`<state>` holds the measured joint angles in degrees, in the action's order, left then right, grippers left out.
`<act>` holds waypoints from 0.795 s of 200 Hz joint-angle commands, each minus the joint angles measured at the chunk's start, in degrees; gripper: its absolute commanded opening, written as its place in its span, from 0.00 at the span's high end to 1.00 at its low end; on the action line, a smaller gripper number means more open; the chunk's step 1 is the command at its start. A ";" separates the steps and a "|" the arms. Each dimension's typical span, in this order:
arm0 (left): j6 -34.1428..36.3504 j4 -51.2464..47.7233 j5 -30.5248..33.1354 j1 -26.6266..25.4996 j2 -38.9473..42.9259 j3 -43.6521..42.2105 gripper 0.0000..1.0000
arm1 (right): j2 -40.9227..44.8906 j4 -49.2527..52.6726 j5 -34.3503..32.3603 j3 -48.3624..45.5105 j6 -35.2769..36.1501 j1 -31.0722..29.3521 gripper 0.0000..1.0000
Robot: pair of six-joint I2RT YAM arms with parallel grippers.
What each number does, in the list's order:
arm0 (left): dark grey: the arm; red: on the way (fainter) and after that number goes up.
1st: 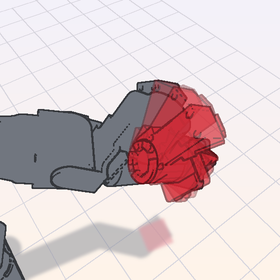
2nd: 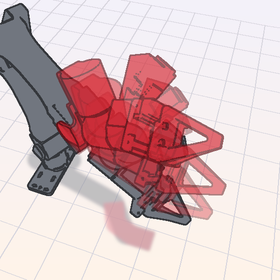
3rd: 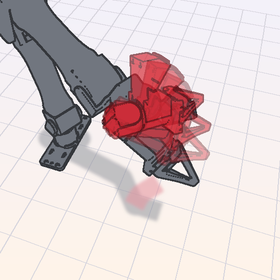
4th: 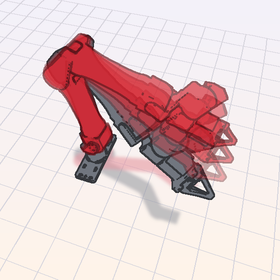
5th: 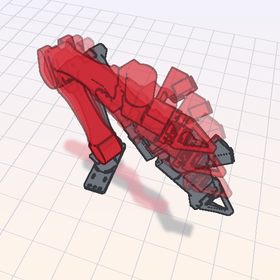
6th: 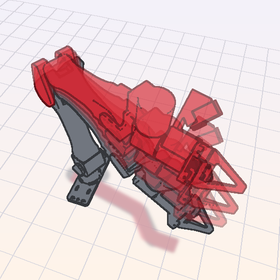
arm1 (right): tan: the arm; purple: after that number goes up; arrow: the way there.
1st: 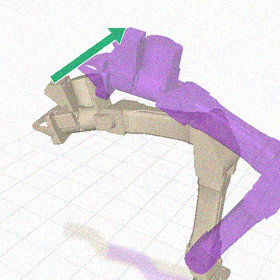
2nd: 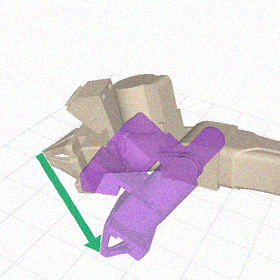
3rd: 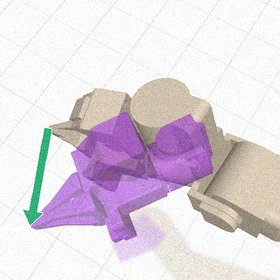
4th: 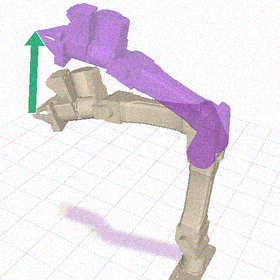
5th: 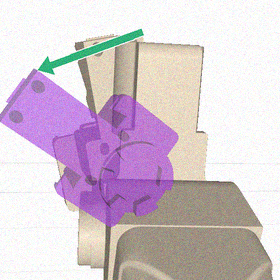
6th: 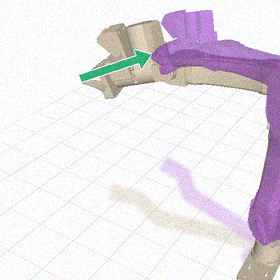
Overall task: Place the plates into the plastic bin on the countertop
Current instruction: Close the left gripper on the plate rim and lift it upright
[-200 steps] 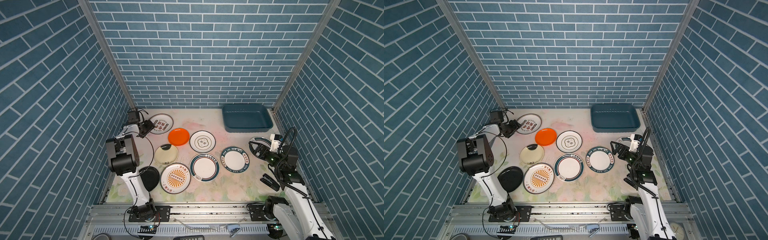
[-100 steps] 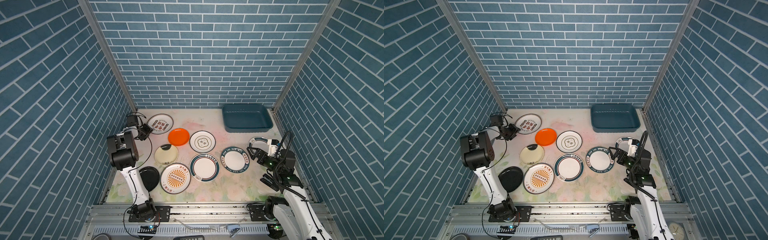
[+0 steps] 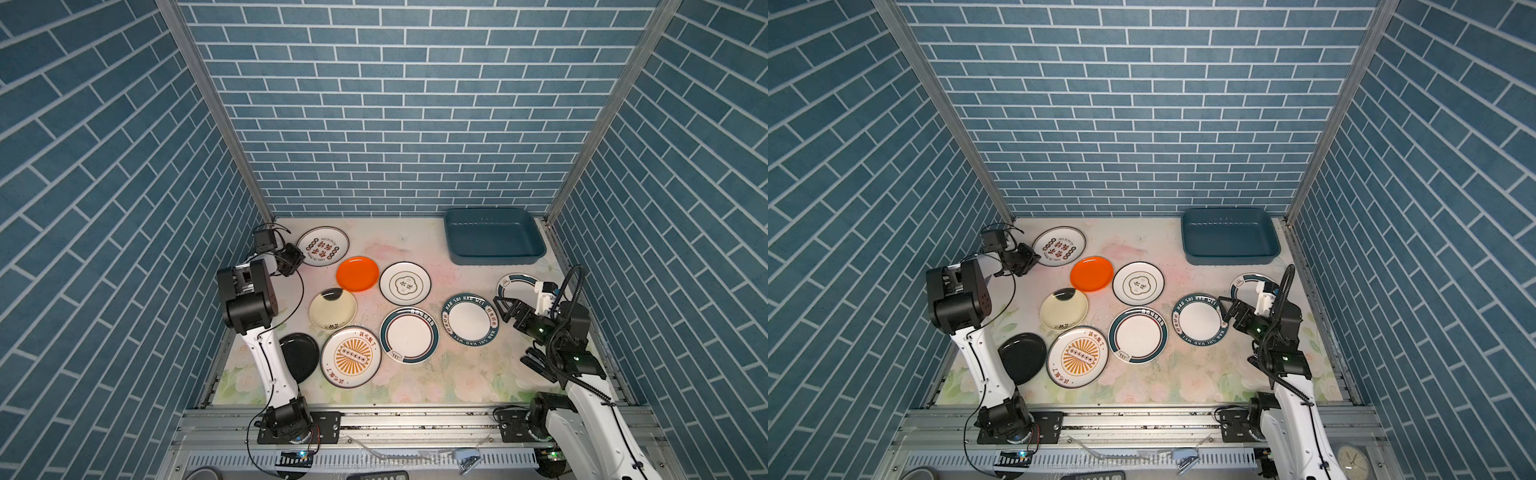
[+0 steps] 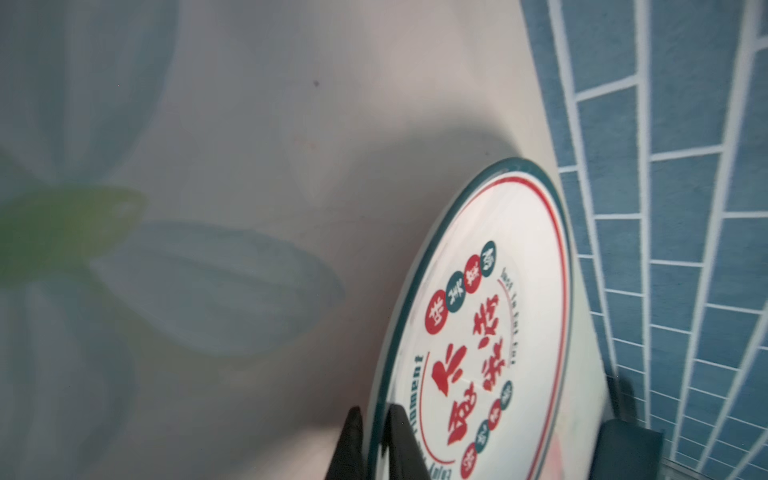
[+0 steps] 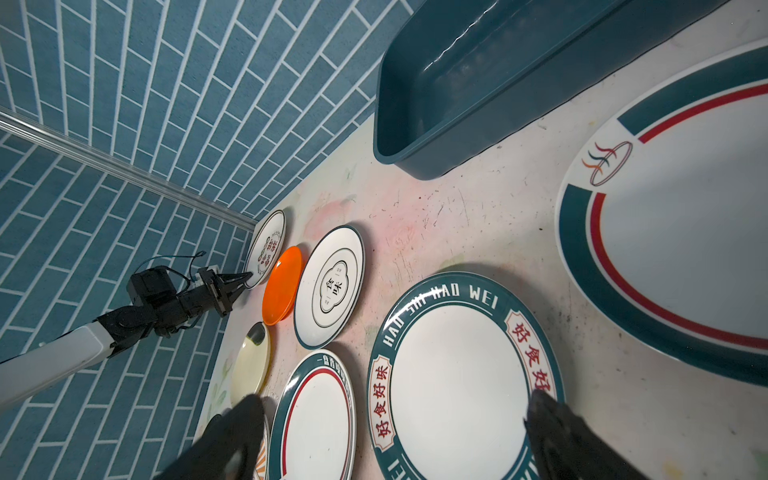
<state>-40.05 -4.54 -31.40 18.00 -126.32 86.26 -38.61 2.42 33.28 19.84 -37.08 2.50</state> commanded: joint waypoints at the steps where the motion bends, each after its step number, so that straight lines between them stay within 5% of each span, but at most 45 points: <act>1: 2.08 -5.05 4.08 -0.36 -2.81 0.53 1.00 | 0.86 2.60 -1.28 -0.50 -0.34 -0.31 0.03; 57: 3.14 -3.35 1.33 -0.43 3.61 -2.83 1.00 | 3.70 3.76 -1.10 -2.34 -1.92 -0.30 0.03; 106: -2.16 6.85 0.29 -2.26 20.37 -16.55 1.00 | 3.39 7.79 -1.18 -0.93 -3.57 -0.31 0.03; 159: -2.30 11.35 2.58 -9.04 40.32 -31.14 1.00 | -2.11 9.11 6.05 2.41 -3.95 -0.39 0.07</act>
<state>-42.13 1.67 -29.41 12.29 -93.47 59.55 -39.51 9.93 35.31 19.42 -39.31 2.50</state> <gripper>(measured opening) 0.080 0.937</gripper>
